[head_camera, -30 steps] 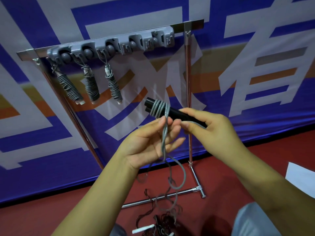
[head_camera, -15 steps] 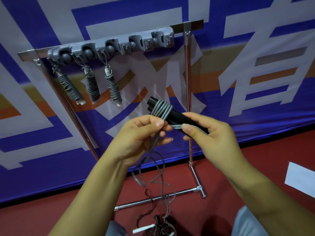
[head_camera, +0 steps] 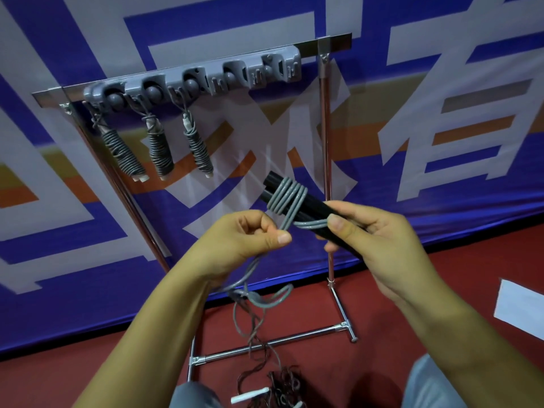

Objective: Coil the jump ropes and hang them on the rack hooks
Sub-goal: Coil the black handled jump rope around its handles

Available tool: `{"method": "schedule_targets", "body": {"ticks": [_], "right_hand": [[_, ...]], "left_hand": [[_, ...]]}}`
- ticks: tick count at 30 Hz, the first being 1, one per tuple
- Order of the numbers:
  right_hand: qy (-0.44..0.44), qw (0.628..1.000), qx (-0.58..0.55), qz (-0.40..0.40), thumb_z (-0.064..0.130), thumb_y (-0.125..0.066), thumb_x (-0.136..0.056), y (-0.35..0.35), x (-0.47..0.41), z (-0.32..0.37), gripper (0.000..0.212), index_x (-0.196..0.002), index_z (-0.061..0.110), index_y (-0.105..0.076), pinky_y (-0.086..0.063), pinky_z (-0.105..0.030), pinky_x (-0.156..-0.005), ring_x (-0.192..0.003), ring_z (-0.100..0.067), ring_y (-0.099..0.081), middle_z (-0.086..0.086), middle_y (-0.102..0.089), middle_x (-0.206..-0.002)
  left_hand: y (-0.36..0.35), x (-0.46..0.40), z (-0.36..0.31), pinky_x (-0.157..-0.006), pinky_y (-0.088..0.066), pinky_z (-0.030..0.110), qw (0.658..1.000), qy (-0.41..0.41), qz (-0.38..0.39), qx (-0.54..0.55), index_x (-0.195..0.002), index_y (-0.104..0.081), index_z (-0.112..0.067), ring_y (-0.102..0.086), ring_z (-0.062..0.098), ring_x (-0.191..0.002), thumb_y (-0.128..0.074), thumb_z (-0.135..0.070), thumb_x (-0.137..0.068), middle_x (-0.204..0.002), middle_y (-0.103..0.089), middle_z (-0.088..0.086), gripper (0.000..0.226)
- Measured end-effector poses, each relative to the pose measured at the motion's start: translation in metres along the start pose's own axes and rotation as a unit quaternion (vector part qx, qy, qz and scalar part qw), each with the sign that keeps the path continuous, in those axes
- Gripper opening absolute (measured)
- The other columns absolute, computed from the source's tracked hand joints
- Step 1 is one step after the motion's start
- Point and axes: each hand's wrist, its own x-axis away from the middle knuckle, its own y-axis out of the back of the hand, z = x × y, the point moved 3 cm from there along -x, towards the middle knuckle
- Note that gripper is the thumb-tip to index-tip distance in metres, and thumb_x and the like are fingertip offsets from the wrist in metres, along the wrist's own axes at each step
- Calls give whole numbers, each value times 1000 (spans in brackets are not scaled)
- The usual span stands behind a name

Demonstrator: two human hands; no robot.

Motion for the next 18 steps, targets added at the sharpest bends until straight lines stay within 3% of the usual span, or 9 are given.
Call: {"method": "schedule_targets", "body": {"ticks": [5,8,11,14,18], "right_hand": [[-4,1000,-14,14,23,-63,-73,4,-4,4,27,-100,22,-69,-53,-19,-66,-64,-12,-68,-5,-75,-81],[-17,999,-37,11,21,-62,-74,7,-5,5,30,-103,15,-68,-53,-19,-63,-68,-14,-69,-8,-75,-84],[-32,998,-56,3,20,-61,-75,10,-5,3,30,-104,12,-68,-52,-17,-61,-70,-14,-70,-7,-75,-83],[-44,996,-72,-5,21,-60,-76,10,-4,1,27,-100,14,-69,-51,-16,-60,-69,-12,-69,-7,-74,-80],[-56,993,-104,21,28,-62,-74,13,-4,3,24,-92,19,-76,-51,-17,-58,-69,-13,-69,-8,-74,-83]], "left_hand": [[-9,3,-4,-60,-46,17,999,-18,19,20,-62,-68,-17,-54,5,-57,-68,-24,-69,-58,-61,-8,10],[-12,3,-1,-64,-50,21,994,-54,11,95,-60,-68,-18,-57,11,-63,-71,-17,-80,-62,-57,-1,20],[-19,9,-5,-54,-53,21,978,-81,-16,193,-75,-61,1,-62,12,-56,-62,-10,-83,-71,-66,1,15],[-24,13,-9,-43,-44,18,980,-91,-24,175,-77,-53,0,-53,10,-39,-54,-15,-81,-78,-72,6,15],[-18,6,-1,-50,-49,20,981,-86,46,166,-79,-64,-5,-58,12,-46,-70,-14,-82,-81,-73,11,11]]}}
